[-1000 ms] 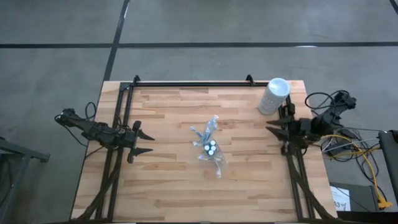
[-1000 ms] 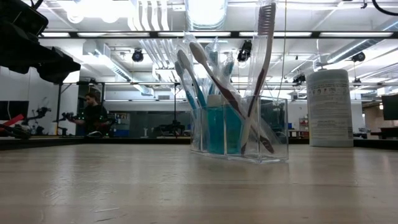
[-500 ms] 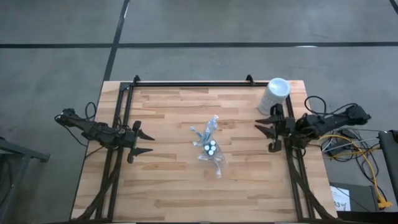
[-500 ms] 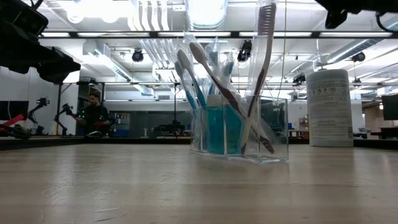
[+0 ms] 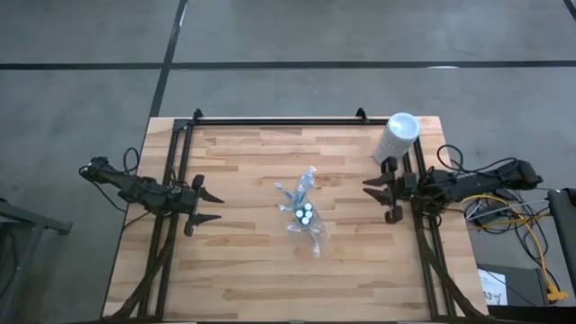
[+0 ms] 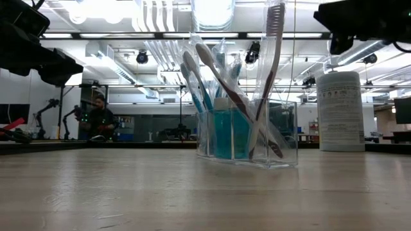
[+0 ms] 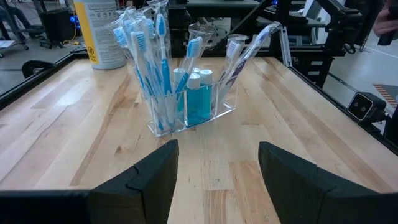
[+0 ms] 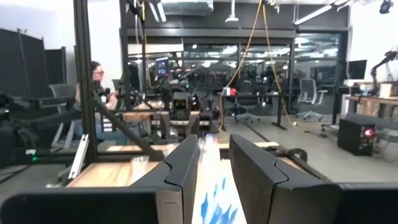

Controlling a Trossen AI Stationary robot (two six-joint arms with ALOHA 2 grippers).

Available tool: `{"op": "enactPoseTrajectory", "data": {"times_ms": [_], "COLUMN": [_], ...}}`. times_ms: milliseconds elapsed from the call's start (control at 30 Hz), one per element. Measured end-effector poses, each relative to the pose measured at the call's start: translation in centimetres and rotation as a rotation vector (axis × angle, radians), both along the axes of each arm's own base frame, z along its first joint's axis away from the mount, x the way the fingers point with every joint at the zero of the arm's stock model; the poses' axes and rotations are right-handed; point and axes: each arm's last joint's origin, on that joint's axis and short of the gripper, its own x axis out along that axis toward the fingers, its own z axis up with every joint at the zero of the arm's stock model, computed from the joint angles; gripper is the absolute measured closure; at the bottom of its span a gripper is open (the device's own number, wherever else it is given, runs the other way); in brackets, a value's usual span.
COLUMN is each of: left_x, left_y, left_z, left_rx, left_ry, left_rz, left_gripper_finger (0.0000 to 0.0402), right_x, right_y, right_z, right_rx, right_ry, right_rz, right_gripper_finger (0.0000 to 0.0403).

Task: Pick & Place toothbrushing station
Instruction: Return to Home Position

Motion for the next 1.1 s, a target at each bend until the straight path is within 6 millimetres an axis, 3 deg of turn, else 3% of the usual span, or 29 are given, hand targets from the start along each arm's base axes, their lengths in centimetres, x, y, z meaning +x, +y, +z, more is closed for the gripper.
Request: {"op": "enactPoseTrajectory", "data": {"times_ms": [400, 767, 1100], "left_x": [0.0, 0.0, 0.0], "left_y": [0.0, 0.0, 0.0], "left_z": [0.0, 0.0, 0.0], "left_rx": [0.000, 0.000, 0.000], "left_ry": [0.000, 0.000, 0.000], "left_rz": [0.000, 0.000, 0.000], "left_gripper_finger": [0.0174, 0.0174, 0.0174], "right_x": [-0.2, 0.1, -0.6], "right_y": [-0.7, -1.3, -1.7], "right_z": [-2.3, -3.9, -2.5], "right_rx": [0.068, 0.062, 0.032], "right_ry": [-0.017, 0.149, 0.006], "right_rz": [0.064, 0.058, -0.021], "right_gripper_finger": [0.0309, 0.0309, 0.0310]}}
